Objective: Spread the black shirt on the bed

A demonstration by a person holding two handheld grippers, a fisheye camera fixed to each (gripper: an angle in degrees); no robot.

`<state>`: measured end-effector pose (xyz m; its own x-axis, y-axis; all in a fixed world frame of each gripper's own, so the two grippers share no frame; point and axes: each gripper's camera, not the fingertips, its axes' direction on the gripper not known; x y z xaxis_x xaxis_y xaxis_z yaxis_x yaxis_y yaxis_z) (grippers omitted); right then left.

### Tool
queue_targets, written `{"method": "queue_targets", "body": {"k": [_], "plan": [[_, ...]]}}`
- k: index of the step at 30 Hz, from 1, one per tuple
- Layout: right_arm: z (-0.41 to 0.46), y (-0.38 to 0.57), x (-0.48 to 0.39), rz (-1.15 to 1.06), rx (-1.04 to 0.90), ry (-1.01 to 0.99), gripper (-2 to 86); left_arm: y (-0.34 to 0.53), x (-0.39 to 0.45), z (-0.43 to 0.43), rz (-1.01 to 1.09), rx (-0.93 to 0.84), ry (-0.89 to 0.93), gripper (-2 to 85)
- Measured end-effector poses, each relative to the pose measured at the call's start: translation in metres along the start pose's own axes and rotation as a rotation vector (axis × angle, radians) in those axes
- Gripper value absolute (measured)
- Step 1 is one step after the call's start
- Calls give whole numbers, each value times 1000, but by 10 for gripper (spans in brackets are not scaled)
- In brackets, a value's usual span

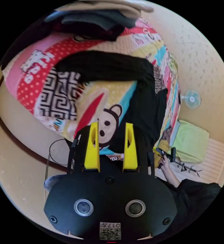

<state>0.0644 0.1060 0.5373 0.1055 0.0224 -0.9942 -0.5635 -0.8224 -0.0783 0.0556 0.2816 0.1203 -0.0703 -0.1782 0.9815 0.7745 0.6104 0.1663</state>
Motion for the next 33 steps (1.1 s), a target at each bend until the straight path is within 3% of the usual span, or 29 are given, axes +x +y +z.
{"method": "queue_targets", "body": {"k": [2,4,8,12,16,20,23,28,33], "plan": [[12,-10,7,24,-72,-94,74,0,6,51,-51,-84,3,131],[9,-15,9,35,-80,-129,60,0,18,52,-123,-16,-211,82],[-19,-17,3,-65,-102,-150,39,-13,20,35,-101,-139,-143,29],[-49,-4,-8,-174,-123,-293,33,4,16,-44,-32,-22,-109,18],[-35,7,-10,-218,-193,-289,32,24,-20,-82,-184,90,-134,23],[1,2,3,-168,-327,-235,39,29,-60,-67,-340,60,-94,51],[-23,-8,10,-150,-186,-180,56,41,-64,-69,-350,90,-35,54],[-48,-27,43,23,65,-77,89,55,-46,-64,-287,-4,-134,55],[14,-57,47,-73,-239,-191,45,55,-40,-63,-296,-21,-112,52]]}}
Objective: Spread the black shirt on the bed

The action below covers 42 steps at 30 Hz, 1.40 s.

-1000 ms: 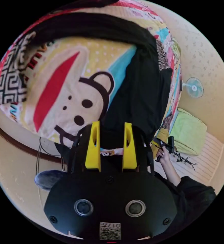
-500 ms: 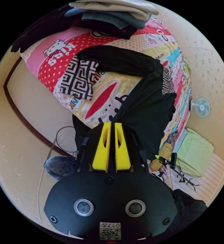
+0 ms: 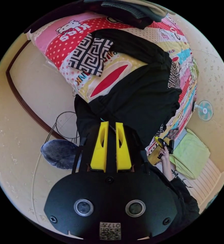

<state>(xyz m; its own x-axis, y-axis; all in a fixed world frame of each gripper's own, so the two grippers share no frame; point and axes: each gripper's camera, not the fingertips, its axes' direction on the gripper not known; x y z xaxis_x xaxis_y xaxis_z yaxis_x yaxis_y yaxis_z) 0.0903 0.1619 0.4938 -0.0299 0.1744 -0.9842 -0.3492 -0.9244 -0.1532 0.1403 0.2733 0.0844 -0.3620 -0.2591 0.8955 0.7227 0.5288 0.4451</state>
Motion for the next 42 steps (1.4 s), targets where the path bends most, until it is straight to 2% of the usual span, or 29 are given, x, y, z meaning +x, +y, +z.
{"method": "queue_targets", "body": {"k": [4,7,12,15,18,22,25,27,30,33,35,38,41,42], "plan": [[-41,31,-22,-117,2,63,27,-4,13,-11,50,-10,-51,37],[-113,83,-27,-179,82,91,22,-6,21,-17,86,-10,-101,35],[-214,169,10,-60,371,420,17,-5,22,-22,71,20,-68,33],[-222,210,18,-48,613,493,13,-5,19,-22,35,16,-62,32],[-208,209,26,42,639,614,12,-6,16,-19,17,-5,-104,29],[-187,197,28,18,624,532,14,-6,16,-15,-2,-22,-132,30],[-153,181,52,98,592,376,22,0,19,-14,8,-7,-109,35],[-124,172,84,172,640,140,40,4,20,-14,8,-5,-100,42],[-93,166,120,315,736,-63,78,9,17,-15,-10,0,-98,51],[-67,159,142,498,816,-78,113,15,11,-16,-43,5,-91,52],[-57,155,146,517,865,-134,120,18,7,-17,-70,9,-85,52],[-56,146,147,589,840,-69,97,23,1,-20,-106,24,-60,52],[-77,153,134,518,824,-43,40,26,-4,-25,-133,44,-36,52],[-89,161,126,399,847,-64,34,26,-5,-26,-142,52,-21,52]]}}
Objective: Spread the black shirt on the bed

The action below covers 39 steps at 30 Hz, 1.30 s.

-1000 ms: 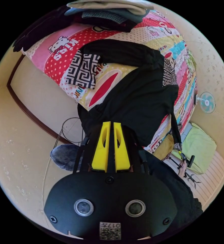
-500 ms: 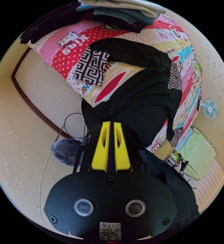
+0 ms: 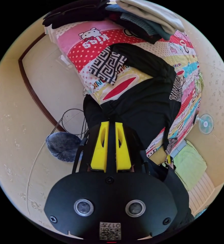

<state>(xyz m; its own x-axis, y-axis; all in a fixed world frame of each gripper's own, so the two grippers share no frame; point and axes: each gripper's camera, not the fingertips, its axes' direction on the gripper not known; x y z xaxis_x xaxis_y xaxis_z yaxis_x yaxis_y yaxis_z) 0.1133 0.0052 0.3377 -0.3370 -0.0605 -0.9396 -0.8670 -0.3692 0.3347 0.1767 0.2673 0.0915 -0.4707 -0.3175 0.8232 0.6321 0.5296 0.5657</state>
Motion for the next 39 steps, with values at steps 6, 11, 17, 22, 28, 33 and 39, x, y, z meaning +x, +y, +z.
{"method": "queue_targets", "body": {"k": [6,11,17,22,28,33,39], "plan": [[-60,5,27,-204,154,-207,23,0,-9,0,-26,6,82,52],[-4,2,117,64,-14,-166,21,-2,-18,3,-55,-26,136,52],[-16,24,56,-19,215,-470,20,-7,-27,-10,-34,-37,155,62],[3,34,-87,-260,230,-643,21,-19,-39,-16,-34,-22,318,79],[104,89,-254,-471,8,-781,22,-31,-38,-17,22,-125,321,79],[252,157,-338,-621,-400,-685,25,-37,-46,-35,66,-132,360,80],[279,193,-291,-695,-617,-346,38,-60,-41,-49,185,-180,291,82]]}}
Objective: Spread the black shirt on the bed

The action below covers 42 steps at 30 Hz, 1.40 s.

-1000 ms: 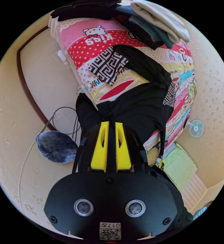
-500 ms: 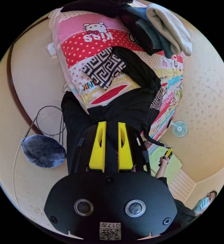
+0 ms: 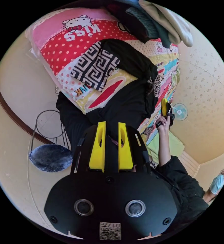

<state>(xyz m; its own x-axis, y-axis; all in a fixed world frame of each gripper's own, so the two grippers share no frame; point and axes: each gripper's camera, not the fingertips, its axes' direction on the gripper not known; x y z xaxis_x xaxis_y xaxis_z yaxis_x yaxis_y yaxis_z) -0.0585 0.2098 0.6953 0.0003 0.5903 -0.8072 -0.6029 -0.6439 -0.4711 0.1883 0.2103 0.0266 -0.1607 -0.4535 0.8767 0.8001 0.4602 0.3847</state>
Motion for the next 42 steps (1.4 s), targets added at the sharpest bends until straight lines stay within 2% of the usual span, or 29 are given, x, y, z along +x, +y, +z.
{"method": "queue_targets", "body": {"k": [6,10,13,16,17,19,24,28,30,32,34,39,42], "plan": [[-97,102,52,269,15,354,75,-46,36,11,182,-94,-184,109],[-132,145,63,368,-14,432,95,-76,59,37,255,-166,-273,124],[-119,163,67,400,-149,414,105,-82,66,67,281,-270,-369,115],[-87,172,57,369,-344,449,84,-74,76,69,292,-239,-508,80],[-82,172,47,334,-385,519,70,-72,78,68,285,-239,-504,76],[-83,168,35,289,-435,529,52,-66,81,70,278,-324,-475,16],[-131,174,0,216,-471,515,33,-33,89,53,337,-351,-447,-1],[-146,201,5,260,-492,540,30,-5,65,54,283,-352,-483,4],[-141,221,29,361,-526,480,31,2,49,57,216,-359,-444,16],[-144,230,37,429,-475,416,32,6,41,51,168,-318,-370,40],[-154,231,31,457,-385,391,33,5,49,27,169,-191,-292,53],[-181,197,-16,361,-271,546,46,-21,111,-20,290,32,-164,81],[-193,161,-43,271,-217,613,58,-51,170,-22,442,41,-124,83]]}}
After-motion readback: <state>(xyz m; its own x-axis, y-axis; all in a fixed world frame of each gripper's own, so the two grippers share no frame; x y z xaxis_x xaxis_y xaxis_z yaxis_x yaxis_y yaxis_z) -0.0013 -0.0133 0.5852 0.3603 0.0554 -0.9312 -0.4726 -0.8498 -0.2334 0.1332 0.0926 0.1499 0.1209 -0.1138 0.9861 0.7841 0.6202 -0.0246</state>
